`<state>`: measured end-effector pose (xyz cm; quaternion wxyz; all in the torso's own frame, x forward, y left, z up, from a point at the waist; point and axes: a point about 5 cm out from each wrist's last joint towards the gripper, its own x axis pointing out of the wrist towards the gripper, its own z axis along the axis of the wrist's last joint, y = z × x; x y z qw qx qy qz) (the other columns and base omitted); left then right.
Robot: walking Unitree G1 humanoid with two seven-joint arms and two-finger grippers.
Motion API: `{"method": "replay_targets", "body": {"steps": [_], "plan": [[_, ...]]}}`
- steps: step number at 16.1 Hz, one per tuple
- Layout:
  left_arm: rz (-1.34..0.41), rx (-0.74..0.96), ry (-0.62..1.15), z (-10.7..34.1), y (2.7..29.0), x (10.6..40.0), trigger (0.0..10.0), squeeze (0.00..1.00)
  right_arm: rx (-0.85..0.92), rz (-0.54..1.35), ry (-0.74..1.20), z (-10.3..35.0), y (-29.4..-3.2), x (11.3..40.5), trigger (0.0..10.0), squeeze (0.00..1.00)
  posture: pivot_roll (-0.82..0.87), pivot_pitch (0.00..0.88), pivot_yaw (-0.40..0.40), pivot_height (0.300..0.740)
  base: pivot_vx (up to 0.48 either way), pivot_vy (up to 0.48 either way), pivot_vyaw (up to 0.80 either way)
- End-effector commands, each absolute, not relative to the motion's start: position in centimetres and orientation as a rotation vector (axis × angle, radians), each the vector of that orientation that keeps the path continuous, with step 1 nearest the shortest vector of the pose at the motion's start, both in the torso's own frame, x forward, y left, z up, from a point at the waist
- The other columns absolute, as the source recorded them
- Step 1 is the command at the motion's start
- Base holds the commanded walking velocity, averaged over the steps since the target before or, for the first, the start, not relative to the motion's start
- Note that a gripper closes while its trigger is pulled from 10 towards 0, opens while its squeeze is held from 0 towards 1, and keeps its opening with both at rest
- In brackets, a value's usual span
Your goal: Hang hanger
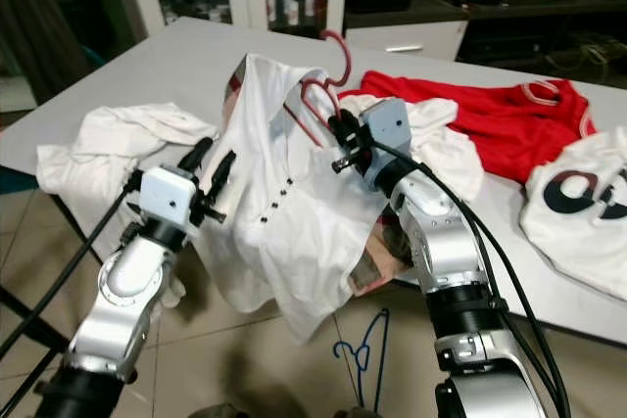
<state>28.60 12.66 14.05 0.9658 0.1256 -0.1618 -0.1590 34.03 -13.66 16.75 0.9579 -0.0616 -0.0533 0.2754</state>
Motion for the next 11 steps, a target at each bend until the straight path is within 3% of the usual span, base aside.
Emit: {"method": "replay_targets", "body": {"steps": [1, 3, 4, 5, 11], "plan": [[-0.319, 0.256, -0.367, 15.0, 12.9, 29.0, 10.0, 0.0, -0.147, 0.566, -0.132, 17.1, -13.8, 34.0, 10.0, 0.0, 0.0, 0.0, 0.023, 0.74, 0.0, 0.0, 0.0], [-0.327, 0.253, -0.385, 15.5, 13.0, 29.2, 10.0, 0.0, -0.152, 0.571, -0.131, 17.1, -13.7, 34.0, 10.0, 0.0, 0.0, 0.0, 0.022, 0.74, 0.0, 0.0, 0.0], [-0.37, 0.244, -0.413, 15.9, 12.7, 29.3, 10.0, 0.24, -0.161, 0.579, -0.129, 17.0, -13.5, 33.9, 10.0, 0.0, 0.0, 0.0, 0.022, 0.74, 0.0, 0.0, 0.0], [-0.431, 0.231, -0.438, 16.2, 12.3, 29.2, 10.0, 1.0, -0.169, 0.591, -0.129, 16.8, -13.4, 33.7, 10.0, 0.0, 0.0, 0.0, 0.022, 0.74, 0.0, 0.0, 0.0], [-0.586, 0.285, -0.424, 16.2, 12.0, 29.5, 10.0, 1.0, -0.186, 0.632, -0.154, 17.1, -12.9, 33.4, 10.0, 0.0, 0.0, 0.0, 0.022, 0.74, 0.0, 0.0, 0.0]]}}
